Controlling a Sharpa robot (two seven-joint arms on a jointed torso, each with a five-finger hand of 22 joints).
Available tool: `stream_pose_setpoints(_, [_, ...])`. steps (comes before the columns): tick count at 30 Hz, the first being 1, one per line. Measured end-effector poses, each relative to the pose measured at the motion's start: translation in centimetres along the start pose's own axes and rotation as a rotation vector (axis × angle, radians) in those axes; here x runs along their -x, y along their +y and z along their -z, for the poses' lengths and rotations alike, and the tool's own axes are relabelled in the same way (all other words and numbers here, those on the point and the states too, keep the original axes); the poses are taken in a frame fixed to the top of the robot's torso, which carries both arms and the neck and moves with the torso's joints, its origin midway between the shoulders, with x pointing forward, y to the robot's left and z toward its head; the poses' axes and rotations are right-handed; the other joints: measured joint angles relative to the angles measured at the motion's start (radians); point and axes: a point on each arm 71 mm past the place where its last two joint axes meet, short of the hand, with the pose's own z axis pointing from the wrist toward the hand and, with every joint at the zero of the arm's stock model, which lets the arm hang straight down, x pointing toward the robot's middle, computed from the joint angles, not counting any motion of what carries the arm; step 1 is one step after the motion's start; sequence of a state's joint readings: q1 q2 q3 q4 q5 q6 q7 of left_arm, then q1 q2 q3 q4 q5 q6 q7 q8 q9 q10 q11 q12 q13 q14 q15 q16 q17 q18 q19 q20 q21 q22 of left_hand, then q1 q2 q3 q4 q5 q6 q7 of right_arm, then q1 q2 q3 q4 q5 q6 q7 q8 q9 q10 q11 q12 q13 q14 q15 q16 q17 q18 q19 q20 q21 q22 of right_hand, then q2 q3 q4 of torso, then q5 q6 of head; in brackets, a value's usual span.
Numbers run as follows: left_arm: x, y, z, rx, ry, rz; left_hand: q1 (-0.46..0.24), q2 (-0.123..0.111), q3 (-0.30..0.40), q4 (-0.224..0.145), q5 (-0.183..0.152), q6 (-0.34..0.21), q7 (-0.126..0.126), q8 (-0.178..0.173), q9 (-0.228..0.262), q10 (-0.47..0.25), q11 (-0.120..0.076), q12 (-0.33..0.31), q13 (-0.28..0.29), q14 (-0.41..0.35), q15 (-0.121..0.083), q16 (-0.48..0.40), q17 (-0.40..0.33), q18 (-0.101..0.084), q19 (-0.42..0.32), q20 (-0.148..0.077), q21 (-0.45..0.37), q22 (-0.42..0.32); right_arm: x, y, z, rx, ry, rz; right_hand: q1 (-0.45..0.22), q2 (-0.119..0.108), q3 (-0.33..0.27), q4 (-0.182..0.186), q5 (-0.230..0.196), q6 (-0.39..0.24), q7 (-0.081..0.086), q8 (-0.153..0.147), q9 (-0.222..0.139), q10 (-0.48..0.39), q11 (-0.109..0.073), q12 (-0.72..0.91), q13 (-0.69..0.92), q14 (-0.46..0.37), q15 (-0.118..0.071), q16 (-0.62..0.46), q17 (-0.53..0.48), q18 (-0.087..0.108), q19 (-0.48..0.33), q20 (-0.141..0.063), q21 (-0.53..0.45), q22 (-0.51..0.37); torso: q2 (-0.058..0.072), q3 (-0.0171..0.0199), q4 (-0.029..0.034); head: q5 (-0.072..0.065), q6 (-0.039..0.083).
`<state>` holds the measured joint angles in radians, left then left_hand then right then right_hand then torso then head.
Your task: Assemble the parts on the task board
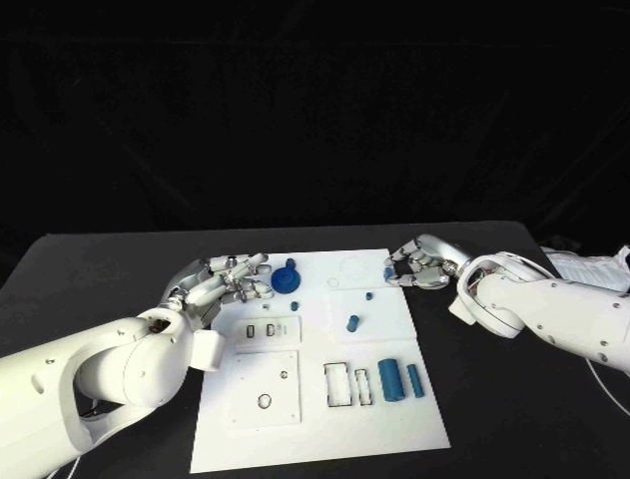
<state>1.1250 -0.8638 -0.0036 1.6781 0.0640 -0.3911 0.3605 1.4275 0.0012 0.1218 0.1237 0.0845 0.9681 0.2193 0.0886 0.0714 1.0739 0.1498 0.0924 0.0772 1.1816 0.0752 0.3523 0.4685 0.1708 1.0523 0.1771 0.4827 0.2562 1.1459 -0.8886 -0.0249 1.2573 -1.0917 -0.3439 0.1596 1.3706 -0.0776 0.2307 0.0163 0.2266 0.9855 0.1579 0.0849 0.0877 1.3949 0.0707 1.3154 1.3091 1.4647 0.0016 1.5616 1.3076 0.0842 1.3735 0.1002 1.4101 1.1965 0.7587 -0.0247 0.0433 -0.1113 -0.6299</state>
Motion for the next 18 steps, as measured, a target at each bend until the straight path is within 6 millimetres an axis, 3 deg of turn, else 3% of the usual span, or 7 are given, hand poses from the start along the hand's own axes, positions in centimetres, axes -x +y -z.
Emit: stream_pose_setpoints(18, [-0.01, 0.01, -0.01, 0.001, 0.0, 0.0, 0.0, 0.0, 0.0, 0.0, 0.0, 0.0, 0.0, 0.0, 0.0, 0.0, 0.0, 0.004, 0.0, 0.0, 0.0, 0.0, 0.001, 0.0, -0.004, -0.004, 0.005, 0.001, -0.41, -0.21, -0.3, -0.008, 0.006, 0.007, 0.003, 0.02, 0.007, -0.007, -0.01, 0.036, -0.011, 0.012, 0.004, 0.013, -0.012, 0.017, 0.001, 0.0, -0.007, 0.0, 0.0, 0.0, 0.007, -0.007, 0.008, 0.012, 0.0, -0.0002, 0.0003, -0.003, -0.005])
